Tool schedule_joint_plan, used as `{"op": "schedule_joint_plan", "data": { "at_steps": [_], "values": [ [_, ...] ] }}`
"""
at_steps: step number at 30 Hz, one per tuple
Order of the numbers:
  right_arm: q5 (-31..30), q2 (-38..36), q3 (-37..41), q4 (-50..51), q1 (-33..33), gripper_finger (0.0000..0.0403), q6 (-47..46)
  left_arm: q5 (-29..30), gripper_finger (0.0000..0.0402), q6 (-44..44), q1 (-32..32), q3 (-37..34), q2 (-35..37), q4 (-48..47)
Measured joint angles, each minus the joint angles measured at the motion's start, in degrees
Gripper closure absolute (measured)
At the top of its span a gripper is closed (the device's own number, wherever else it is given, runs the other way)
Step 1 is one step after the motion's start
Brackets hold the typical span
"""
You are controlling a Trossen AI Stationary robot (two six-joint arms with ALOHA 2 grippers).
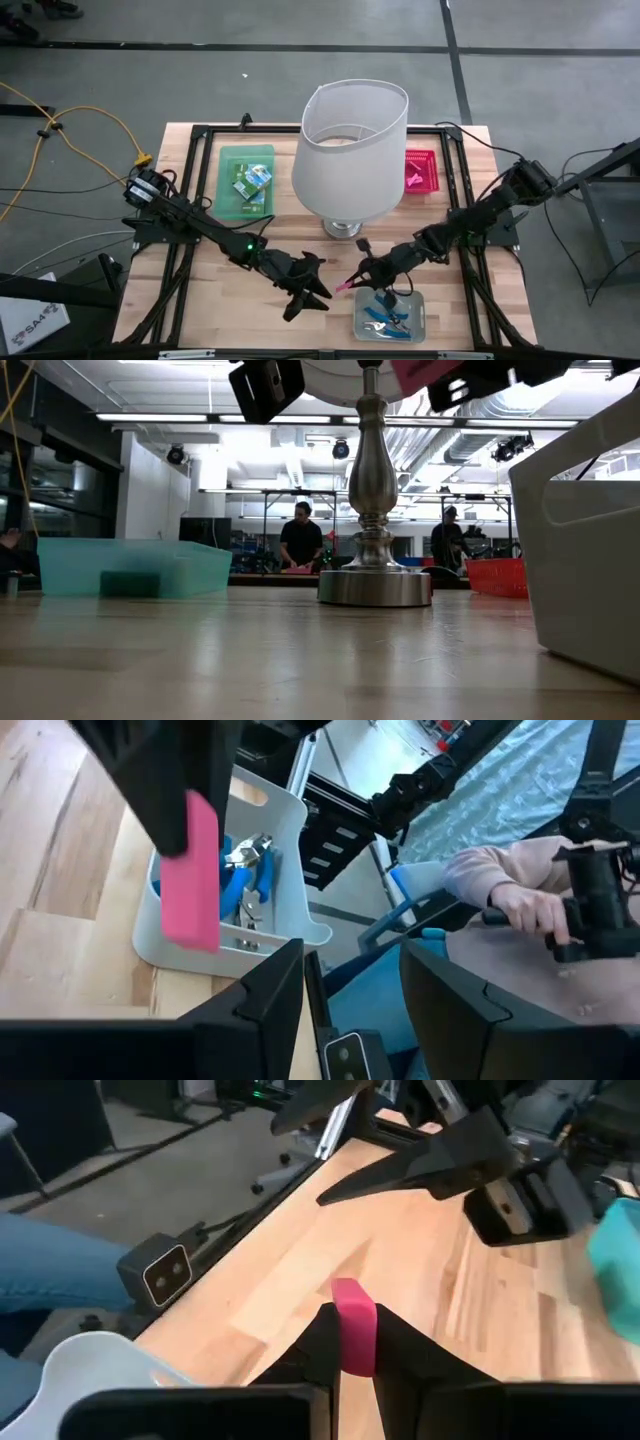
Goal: Pick & Place School Supplies
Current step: Put the pink eraser into the red bin
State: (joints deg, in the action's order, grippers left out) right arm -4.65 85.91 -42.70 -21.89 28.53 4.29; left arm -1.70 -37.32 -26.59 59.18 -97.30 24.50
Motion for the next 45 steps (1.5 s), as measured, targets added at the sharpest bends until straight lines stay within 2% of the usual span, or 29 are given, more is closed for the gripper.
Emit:
{"op": "schedule_joint_plan", "data": {
  "at_steps": [12,19,25,36,45],
  "values": [
    [-16.3,-11.8,-0.1,22.2,4.9,0.0374,-7.2,0.0,0.0239,-0.2,0.0,0.0,0.0,0.0],
    [-29.9,-15.6,0.0,42.3,5.1,0.0374,-21.3,0.0,0.0239,-0.2,0.0,0.0,0.0,0.0],
    [-38.0,-16.7,0.0,55.0,3.3,0.0374,-33.1,0.0,0.0239,-0.2,0.0,0.0,0.0,0.0],
    [-46.8,-16.7,0.0,71.6,-5.1,0.0374,-45.7,0.0,0.0239,-0.4,0.0,0.0,0.0,0.0],
    [-47.7,-16.7,0.0,78.0,-17.9,0.0374,-46.2,0.1,0.0239,-0.5,-0.9,0.0,0.0,0.0]
  ]
}}
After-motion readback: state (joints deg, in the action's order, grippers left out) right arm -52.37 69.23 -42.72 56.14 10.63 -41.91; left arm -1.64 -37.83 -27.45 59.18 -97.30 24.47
